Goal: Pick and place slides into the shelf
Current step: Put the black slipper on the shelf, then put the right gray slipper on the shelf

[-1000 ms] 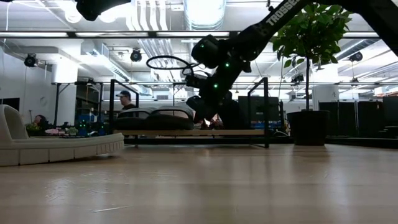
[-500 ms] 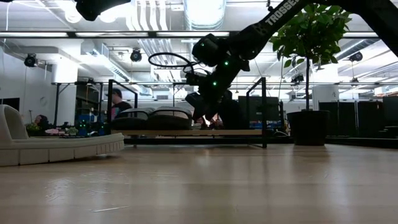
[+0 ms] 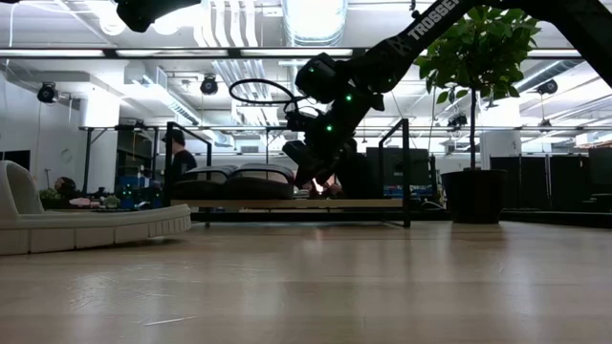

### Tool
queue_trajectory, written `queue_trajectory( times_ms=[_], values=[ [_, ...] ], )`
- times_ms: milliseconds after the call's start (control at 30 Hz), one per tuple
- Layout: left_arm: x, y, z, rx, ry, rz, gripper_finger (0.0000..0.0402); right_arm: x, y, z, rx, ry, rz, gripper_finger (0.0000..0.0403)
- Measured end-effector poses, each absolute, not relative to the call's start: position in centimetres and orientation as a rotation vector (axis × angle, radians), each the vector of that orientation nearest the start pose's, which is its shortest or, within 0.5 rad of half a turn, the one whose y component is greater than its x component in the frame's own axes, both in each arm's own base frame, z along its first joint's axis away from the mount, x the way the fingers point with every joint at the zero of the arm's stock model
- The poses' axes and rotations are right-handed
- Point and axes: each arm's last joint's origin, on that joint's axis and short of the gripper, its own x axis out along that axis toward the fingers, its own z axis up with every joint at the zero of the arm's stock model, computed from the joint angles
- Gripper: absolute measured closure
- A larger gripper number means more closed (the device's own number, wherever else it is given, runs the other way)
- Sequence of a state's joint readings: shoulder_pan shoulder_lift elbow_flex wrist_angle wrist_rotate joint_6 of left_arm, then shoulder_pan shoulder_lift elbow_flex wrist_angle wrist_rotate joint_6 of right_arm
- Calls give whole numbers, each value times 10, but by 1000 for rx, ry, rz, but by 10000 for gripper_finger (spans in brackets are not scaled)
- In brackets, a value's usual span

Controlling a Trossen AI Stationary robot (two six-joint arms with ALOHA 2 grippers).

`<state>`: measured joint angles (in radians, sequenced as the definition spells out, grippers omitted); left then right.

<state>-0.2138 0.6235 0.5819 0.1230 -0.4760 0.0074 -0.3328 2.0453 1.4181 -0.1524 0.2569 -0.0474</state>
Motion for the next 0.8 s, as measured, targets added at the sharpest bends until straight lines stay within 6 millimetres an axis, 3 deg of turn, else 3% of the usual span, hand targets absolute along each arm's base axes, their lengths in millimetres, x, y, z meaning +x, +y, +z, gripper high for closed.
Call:
queue_trajectory(
  times_ms=[533, 800],
  values=[
    [146, -18, 315, -19, -74, 262, 109, 417, -147, 175, 6, 798, -488, 394],
    [146, -18, 315, -19, -74, 262, 109, 412, -147, 172, -48, 882, -505, 378]
  ],
)
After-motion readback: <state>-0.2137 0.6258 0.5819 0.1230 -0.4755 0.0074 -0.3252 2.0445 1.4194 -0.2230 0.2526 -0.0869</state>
